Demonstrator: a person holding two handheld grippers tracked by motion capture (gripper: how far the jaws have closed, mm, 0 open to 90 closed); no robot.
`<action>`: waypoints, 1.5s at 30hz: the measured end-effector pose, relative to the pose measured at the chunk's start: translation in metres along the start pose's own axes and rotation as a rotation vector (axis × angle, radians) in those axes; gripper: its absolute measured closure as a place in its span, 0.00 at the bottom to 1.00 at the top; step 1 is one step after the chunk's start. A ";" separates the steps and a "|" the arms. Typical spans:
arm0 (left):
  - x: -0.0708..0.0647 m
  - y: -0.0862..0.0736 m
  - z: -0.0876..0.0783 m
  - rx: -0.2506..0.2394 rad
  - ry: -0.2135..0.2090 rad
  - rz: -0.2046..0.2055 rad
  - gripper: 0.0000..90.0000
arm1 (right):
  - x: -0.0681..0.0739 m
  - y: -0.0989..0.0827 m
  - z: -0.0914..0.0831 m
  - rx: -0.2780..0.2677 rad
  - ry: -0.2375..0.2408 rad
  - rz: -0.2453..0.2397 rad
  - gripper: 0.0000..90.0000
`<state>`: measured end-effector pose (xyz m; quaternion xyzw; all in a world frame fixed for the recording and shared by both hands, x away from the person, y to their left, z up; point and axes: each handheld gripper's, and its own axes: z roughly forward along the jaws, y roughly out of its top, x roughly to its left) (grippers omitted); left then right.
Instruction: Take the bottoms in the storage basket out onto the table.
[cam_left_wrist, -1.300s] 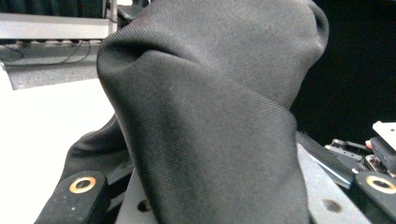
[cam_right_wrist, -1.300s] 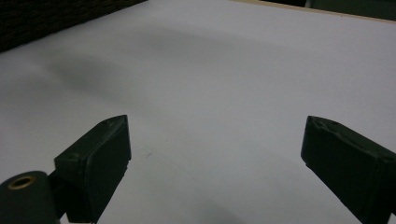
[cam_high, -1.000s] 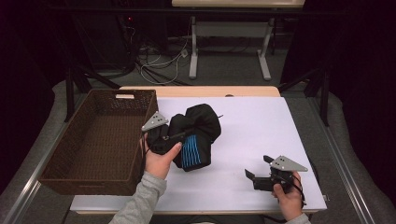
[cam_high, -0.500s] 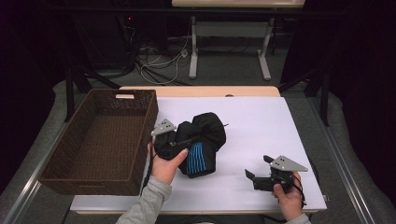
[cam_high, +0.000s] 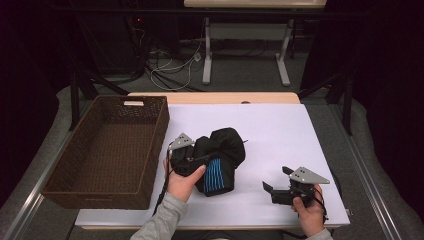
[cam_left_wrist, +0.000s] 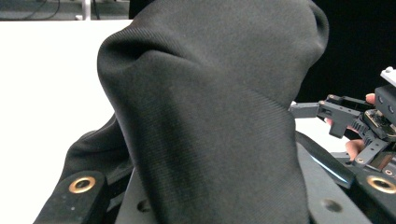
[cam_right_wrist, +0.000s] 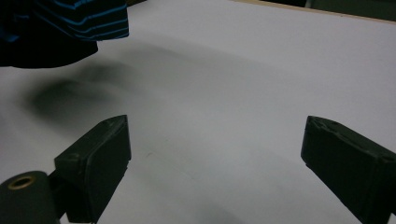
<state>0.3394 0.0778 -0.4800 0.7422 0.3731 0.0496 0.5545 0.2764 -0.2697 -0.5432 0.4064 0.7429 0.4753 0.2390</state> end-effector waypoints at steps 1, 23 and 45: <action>0.000 -0.001 0.001 0.005 -0.001 0.002 0.80 | 0.000 0.000 0.000 -0.001 0.000 0.007 0.09; -0.012 -0.031 0.037 0.118 -0.011 0.004 0.79 | 0.000 0.000 0.000 0.000 0.004 0.000 0.09; -0.017 -0.049 0.064 0.189 0.028 0.039 0.66 | 0.001 0.000 0.000 0.000 0.006 0.007 0.09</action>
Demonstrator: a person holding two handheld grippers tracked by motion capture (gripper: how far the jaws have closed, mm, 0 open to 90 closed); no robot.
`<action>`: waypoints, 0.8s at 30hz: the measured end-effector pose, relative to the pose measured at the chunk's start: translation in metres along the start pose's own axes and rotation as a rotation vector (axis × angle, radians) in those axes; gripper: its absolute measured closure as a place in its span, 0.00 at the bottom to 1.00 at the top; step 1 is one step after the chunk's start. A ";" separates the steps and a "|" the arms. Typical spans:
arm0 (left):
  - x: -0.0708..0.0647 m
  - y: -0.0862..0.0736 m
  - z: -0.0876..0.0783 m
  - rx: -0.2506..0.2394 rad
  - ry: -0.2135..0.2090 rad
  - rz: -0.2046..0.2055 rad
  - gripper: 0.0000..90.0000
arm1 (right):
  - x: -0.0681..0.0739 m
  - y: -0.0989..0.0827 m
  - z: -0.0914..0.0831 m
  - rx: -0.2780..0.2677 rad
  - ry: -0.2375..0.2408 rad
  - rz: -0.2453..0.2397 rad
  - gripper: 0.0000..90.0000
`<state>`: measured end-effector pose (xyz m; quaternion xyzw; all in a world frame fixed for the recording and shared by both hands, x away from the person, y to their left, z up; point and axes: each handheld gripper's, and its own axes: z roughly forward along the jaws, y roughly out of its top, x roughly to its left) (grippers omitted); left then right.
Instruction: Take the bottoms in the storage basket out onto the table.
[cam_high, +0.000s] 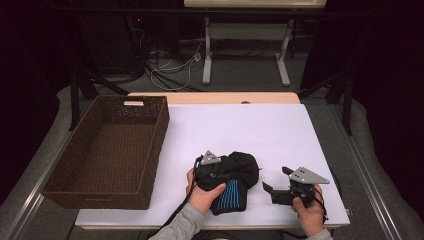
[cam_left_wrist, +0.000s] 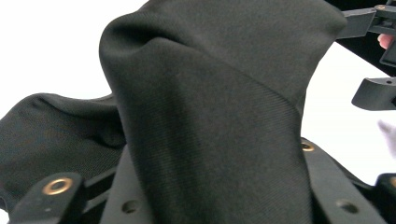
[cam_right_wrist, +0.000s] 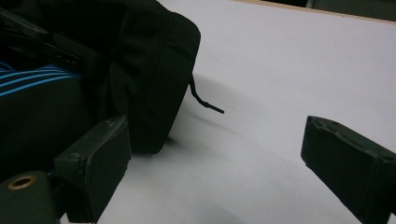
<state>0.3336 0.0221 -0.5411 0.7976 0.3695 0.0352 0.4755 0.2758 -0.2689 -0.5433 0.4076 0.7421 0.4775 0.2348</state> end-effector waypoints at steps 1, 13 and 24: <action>0.000 0.000 0.000 -0.008 -0.002 -0.006 0.63 | 0.000 0.000 0.000 0.002 -0.001 0.000 0.09; -0.004 0.004 -0.008 -0.024 0.030 0.029 0.31 | -0.001 0.000 0.001 0.003 -0.002 0.001 0.09; -0.004 0.007 -0.013 -0.053 -0.014 0.002 0.02 | -0.001 0.000 0.002 0.005 -0.005 0.008 0.09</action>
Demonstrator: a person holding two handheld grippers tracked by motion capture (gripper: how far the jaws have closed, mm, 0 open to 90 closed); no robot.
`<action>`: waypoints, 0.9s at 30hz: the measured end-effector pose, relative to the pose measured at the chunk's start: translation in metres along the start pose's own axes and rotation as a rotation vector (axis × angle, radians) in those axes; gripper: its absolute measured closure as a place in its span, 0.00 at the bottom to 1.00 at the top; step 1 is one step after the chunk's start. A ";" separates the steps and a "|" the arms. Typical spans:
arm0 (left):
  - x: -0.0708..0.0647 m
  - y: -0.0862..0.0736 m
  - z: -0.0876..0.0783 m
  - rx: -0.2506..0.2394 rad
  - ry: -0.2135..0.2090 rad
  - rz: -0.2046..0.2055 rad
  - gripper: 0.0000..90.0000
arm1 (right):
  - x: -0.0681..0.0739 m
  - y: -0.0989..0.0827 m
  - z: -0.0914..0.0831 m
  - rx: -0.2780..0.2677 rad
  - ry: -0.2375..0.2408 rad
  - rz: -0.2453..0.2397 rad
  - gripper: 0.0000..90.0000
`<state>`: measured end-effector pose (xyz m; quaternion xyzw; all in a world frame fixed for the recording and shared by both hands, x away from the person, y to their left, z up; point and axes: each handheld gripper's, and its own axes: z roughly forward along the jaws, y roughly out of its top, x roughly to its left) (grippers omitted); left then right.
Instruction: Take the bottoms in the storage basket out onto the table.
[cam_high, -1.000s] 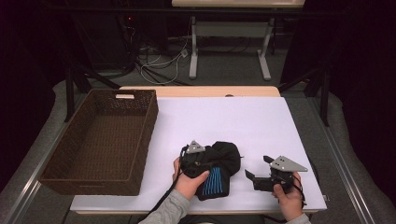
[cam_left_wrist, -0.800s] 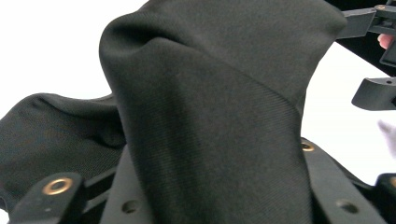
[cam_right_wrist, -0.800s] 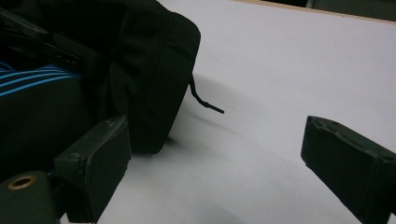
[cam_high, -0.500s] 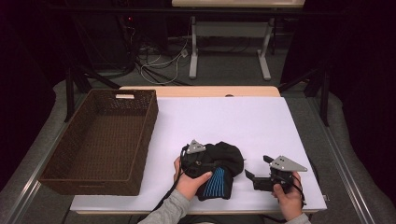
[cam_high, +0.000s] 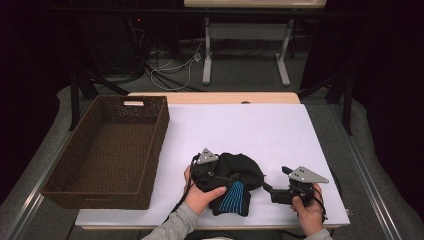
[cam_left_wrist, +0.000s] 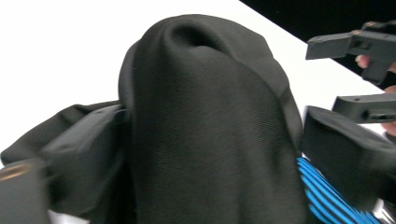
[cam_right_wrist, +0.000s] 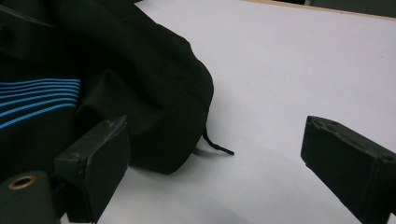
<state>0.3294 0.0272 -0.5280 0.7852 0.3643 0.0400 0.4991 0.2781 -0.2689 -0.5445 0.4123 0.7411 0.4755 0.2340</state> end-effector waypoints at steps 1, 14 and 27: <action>0.000 0.000 -0.001 -0.001 -0.003 0.006 0.00 | 0.000 0.000 0.000 0.001 -0.002 0.005 0.09; 0.005 0.004 -0.018 -0.038 0.015 -0.023 0.00 | -0.001 0.000 -0.001 -0.003 -0.005 0.005 0.09; 0.015 0.007 -0.059 -0.155 0.020 -0.031 0.00 | 0.002 0.000 -0.005 -0.014 -0.006 0.006 0.09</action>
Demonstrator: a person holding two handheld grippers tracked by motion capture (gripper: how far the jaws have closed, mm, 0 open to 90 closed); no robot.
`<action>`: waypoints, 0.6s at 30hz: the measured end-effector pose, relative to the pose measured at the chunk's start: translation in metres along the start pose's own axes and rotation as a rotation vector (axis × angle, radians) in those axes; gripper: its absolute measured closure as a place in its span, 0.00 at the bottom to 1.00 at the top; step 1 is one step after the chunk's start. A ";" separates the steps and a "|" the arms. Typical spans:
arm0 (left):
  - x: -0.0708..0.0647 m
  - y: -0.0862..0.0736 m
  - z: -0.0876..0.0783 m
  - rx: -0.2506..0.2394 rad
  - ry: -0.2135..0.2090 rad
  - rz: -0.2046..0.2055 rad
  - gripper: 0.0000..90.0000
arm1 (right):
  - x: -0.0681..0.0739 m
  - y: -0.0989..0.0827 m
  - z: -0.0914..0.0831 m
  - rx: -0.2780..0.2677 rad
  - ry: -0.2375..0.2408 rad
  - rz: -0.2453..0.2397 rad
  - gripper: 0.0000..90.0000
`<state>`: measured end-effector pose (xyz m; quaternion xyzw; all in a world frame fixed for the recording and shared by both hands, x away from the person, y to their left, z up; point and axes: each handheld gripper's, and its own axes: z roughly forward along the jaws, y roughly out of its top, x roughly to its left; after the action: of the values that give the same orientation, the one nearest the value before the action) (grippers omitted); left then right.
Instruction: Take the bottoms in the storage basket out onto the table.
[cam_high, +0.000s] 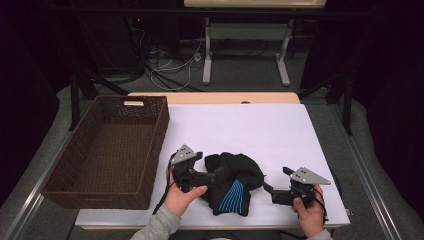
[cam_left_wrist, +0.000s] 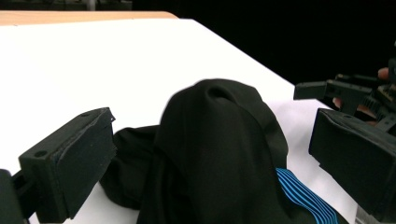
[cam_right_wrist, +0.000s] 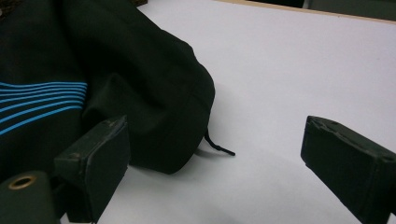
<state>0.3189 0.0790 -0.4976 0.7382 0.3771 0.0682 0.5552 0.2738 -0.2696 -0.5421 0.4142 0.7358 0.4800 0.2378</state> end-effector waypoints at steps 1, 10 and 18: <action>0.001 0.001 -0.003 0.002 -0.002 -0.008 0.00 | 0.000 0.000 0.000 0.000 0.001 -0.001 0.09; 0.007 0.006 -0.025 0.019 0.017 -0.003 0.03 | 0.000 0.001 -0.001 -0.008 -0.001 -0.004 0.09; 0.010 0.000 -0.040 -0.007 0.022 0.022 0.05 | 0.003 0.003 -0.002 -0.018 0.011 -0.016 0.09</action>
<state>0.3057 0.1159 -0.4861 0.7395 0.3747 0.0838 0.5530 0.2716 -0.2677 -0.5380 0.4035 0.7359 0.4873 0.2411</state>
